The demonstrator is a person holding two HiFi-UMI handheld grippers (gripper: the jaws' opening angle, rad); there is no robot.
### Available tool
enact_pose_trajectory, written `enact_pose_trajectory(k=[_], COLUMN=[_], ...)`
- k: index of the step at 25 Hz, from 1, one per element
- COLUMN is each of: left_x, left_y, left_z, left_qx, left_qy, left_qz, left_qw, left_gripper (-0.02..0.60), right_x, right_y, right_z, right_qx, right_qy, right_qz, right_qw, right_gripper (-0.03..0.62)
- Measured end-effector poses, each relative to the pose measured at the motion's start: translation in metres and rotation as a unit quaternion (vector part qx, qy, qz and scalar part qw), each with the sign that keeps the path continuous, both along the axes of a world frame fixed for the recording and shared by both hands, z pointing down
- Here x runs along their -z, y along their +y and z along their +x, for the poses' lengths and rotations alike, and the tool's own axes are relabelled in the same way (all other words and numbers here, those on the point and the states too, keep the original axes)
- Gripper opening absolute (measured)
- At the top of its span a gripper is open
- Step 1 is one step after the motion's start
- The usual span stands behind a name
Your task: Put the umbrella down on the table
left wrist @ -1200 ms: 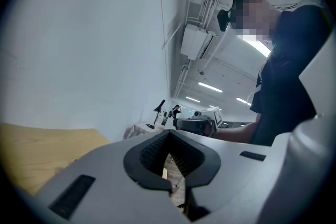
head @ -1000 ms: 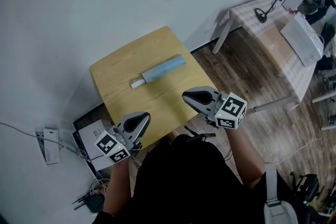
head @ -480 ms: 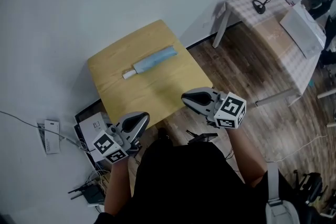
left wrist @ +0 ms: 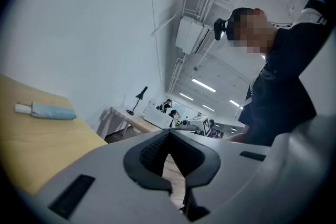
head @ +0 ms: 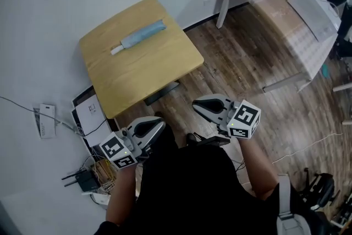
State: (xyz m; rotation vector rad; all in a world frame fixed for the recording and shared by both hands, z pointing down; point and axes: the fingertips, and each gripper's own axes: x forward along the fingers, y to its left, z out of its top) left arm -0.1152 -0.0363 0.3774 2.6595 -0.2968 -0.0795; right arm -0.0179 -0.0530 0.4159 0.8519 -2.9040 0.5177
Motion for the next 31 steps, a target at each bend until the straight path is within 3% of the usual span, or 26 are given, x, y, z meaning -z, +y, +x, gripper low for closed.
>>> enact_pose_trajectory(k=[4,9,18,23,31], left_x=[-0.008,-0.006,0.000,-0.008,-0.013], left_y=[0.028,0.049,0.064,0.063,0.071], left_z=[0.008,0.019,0.017,0.001,0.007], left_qx=[0.009,-0.010,-0.047,-0.039,-0.057], left_qy=[-0.006,-0.019,-0.028,-0.028,-0.026], left_qz=[-0.015,-0.012,-0.007,-0.018,-0.014], left_qw=[0.9998,0.9997,0.9985,0.9987,0.9979], left_gripper=[0.012,0.012,0.012,0.012,0.012], right_x=[-0.016,-0.016,-0.004,-0.011,-0.075], right_y=[0.032,0.049,0.061,0.059,0.056], right_z=[0.011,0.021,-0.001,-0.016,0.007], right_qx=[0.005,0.001,0.003,0.010,-0.052], right_qy=[-0.008,-0.008,-0.001,0.010,0.062], right_qz=[-0.012,-0.009,0.001,0.000,-0.046], right_qw=[1.000,1.000,1.000,1.000,0.996], right_gripper=[0.028,0.028,0.028,0.028,0.028])
